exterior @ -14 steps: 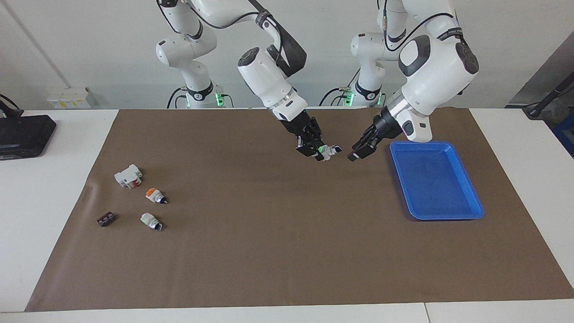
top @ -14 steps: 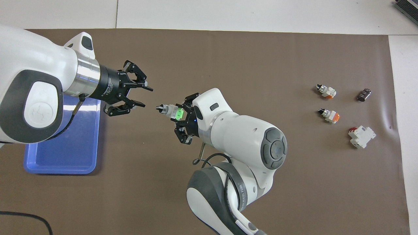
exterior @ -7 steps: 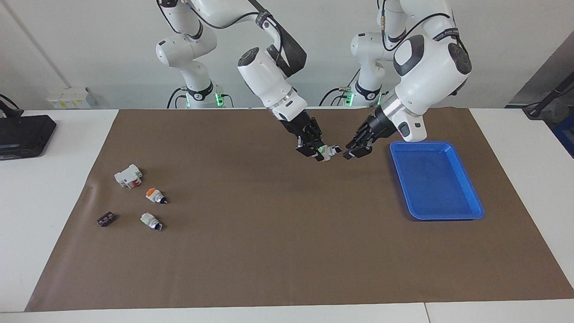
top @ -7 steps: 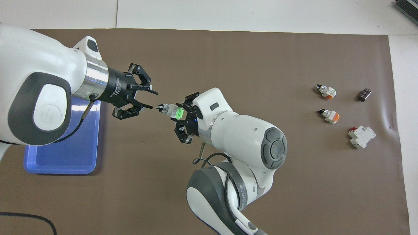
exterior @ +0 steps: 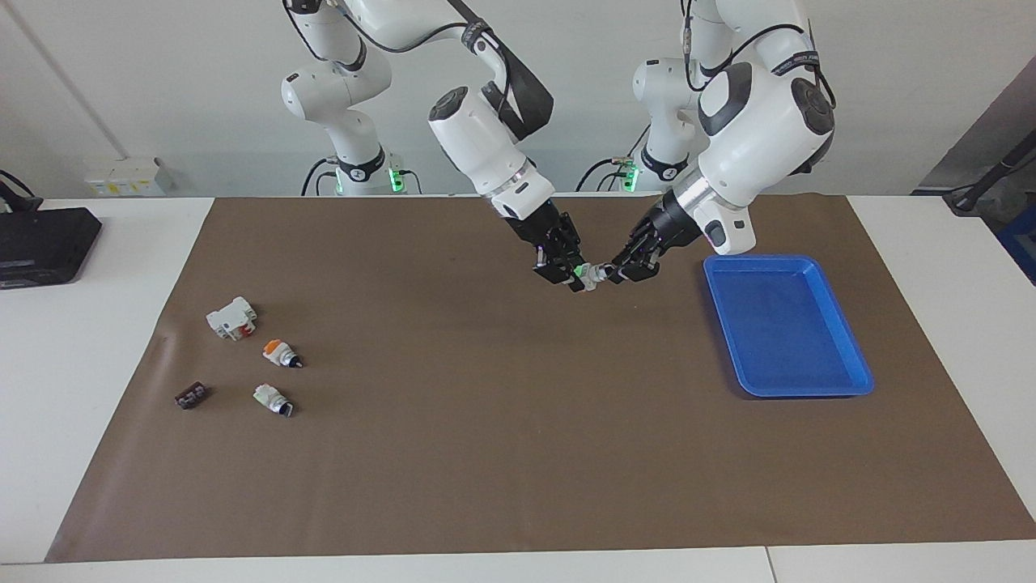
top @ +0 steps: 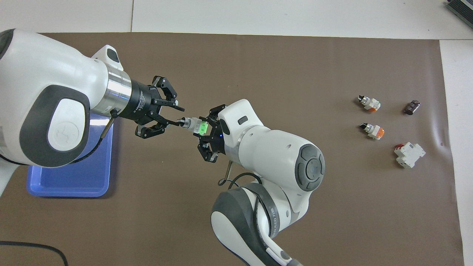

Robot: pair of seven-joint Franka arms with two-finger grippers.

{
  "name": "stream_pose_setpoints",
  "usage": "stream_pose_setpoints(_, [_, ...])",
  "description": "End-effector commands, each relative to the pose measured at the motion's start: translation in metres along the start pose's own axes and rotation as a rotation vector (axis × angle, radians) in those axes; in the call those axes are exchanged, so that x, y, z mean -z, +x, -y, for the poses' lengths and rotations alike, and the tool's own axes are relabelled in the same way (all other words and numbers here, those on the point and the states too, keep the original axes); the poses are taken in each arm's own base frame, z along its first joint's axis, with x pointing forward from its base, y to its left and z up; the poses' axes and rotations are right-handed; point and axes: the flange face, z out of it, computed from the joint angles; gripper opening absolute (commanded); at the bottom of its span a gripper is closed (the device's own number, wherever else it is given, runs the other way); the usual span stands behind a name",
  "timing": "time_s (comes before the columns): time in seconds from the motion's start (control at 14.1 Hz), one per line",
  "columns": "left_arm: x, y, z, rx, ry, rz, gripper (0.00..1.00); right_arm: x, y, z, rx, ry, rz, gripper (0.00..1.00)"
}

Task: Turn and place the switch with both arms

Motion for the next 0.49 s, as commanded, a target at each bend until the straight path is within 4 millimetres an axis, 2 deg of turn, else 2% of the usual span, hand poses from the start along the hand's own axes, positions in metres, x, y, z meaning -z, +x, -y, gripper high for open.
stream_pose_setpoints(0.0, [-0.0026,-0.0002,0.0046,0.03,0.006,0.007,0.3,-0.0021,0.0044,-0.0035,-0.011,-0.022,-0.004,0.0])
stream_pose_setpoints(0.42, [-0.0096,0.0036,0.0089,0.039,0.011,0.004,0.27,-0.0017,0.005,-0.0038,-0.012,-0.022,-0.005,0.0])
